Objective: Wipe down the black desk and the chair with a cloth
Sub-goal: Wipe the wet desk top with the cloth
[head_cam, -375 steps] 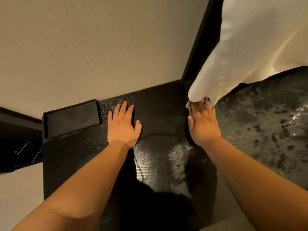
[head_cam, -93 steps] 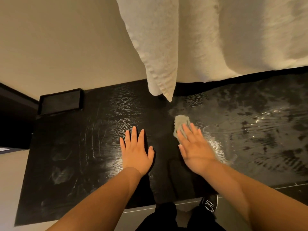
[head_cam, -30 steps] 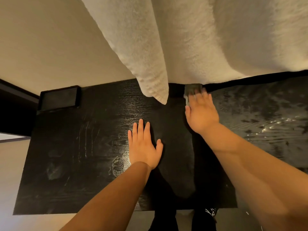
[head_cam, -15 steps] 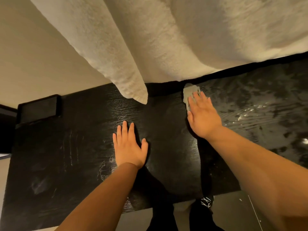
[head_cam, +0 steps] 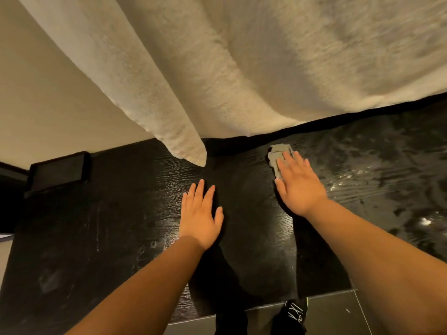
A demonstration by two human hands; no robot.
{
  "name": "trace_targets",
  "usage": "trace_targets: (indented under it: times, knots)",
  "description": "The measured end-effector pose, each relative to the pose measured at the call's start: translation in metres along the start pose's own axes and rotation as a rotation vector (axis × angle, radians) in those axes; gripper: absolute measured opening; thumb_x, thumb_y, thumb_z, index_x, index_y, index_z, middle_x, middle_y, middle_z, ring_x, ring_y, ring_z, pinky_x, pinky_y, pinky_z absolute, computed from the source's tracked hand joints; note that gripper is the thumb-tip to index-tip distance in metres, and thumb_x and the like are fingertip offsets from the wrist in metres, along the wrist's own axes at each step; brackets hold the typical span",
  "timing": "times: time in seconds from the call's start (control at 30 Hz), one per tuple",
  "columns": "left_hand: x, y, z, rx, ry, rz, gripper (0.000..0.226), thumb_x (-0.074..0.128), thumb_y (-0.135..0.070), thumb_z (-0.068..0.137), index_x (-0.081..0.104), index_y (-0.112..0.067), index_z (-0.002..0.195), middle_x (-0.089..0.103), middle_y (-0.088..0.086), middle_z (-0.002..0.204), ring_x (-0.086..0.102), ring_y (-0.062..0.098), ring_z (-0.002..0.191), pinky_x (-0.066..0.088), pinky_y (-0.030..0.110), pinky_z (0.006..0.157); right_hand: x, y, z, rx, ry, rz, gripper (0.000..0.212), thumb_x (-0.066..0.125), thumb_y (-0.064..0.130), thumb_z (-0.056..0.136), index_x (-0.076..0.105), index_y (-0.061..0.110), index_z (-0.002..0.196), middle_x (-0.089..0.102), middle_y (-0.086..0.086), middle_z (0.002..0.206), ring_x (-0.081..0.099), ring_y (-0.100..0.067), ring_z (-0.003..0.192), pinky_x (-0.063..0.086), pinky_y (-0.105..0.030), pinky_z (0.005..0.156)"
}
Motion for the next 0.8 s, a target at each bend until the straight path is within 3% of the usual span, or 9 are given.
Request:
trace_targets:
  times: [0.1, 0.23, 0.33, 0.5, 0.6, 0.7, 0.8]
  knots:
    - [0.0, -0.033, 0.031, -0.009, -0.007, -0.067, 0.066, 0.04, -0.051, 0.103, 0.029, -0.026, 0.163, 0.014, 0.005, 0.174, 0.006, 0.028, 0.161, 0.008, 0.049, 0.131, -0.005, 0.012, 0.001, 0.078, -0.044, 0.043, 0.07, 0.02, 0.049, 0.101, 0.022, 0.015, 0.161, 0.013, -0.014, 0.169, 0.0, -0.037, 0.156, -0.001, -0.047, 0.125]
    - [0.009, -0.055, 0.053, -0.081, -0.009, -0.041, 0.07, 0.036, -0.052, 0.101, 0.022, -0.027, 0.165, 0.01, 0.004, 0.175, 0.003, 0.027, 0.161, 0.006, 0.05, 0.13, 0.012, 0.072, -0.017, -0.3, 0.036, 0.011, 0.063, 0.02, 0.045, 0.104, 0.025, 0.019, 0.161, 0.013, -0.008, 0.17, -0.002, -0.03, 0.157, -0.003, -0.044, 0.126]
    - [0.011, -0.055, 0.049, -0.1, -0.047, 0.003, 0.071, 0.03, -0.053, 0.1, 0.022, -0.028, 0.166, 0.01, 0.003, 0.175, 0.005, 0.026, 0.161, 0.008, 0.051, 0.13, 0.013, 0.059, -0.007, -0.417, 0.071, 0.014, 0.062, 0.024, 0.042, 0.102, 0.029, 0.019, 0.16, 0.016, -0.004, 0.17, 0.005, -0.027, 0.158, 0.002, -0.043, 0.127]
    - [0.01, -0.054, 0.051, -0.112, -0.048, -0.01, 0.069, 0.034, -0.053, 0.1, 0.023, -0.03, 0.164, 0.01, 0.0, 0.175, 0.004, 0.025, 0.161, 0.009, 0.05, 0.131, -0.014, -0.024, 0.051, -0.033, -0.024, 0.007, 0.068, 0.025, 0.04, 0.097, 0.03, 0.013, 0.159, 0.026, -0.013, 0.166, 0.013, -0.036, 0.155, 0.009, -0.05, 0.125]
    - [0.012, -0.055, 0.053, -0.113, -0.045, 0.0, 0.07, 0.034, -0.053, 0.099, 0.022, -0.03, 0.164, 0.009, 0.0, 0.175, 0.004, 0.025, 0.161, 0.008, 0.05, 0.131, -0.028, -0.03, 0.063, 0.114, -0.078, 0.027, 0.06, 0.034, 0.035, 0.1, 0.034, 0.011, 0.156, 0.032, -0.017, 0.16, 0.018, -0.042, 0.151, 0.016, -0.055, 0.123]
    - [0.013, -0.055, 0.054, -0.116, -0.033, 0.019, 0.072, 0.032, -0.053, 0.097, 0.02, -0.03, 0.165, 0.007, 0.0, 0.175, 0.002, 0.025, 0.162, 0.006, 0.049, 0.131, -0.015, 0.023, 0.048, -0.142, -0.056, -0.007, 0.06, 0.026, 0.037, 0.102, 0.028, 0.019, 0.159, 0.028, -0.014, 0.164, 0.014, -0.04, 0.153, 0.017, -0.054, 0.123]
    - [0.014, -0.055, 0.054, -0.112, -0.03, 0.032, 0.075, 0.028, -0.055, 0.096, 0.018, -0.029, 0.166, 0.004, 0.0, 0.176, -0.001, 0.024, 0.162, 0.004, 0.049, 0.131, 0.006, 0.052, 0.031, -0.38, 0.08, 0.017, 0.061, 0.018, 0.044, 0.105, 0.021, 0.023, 0.162, 0.01, -0.003, 0.171, -0.001, -0.03, 0.157, 0.005, -0.049, 0.127]
Point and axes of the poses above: each hand's wrist, its own z-axis towards the middle knuckle, its own x-axis out of the palm, y = z × x, the point moved 8 cm from there along z, towards the middle knuckle
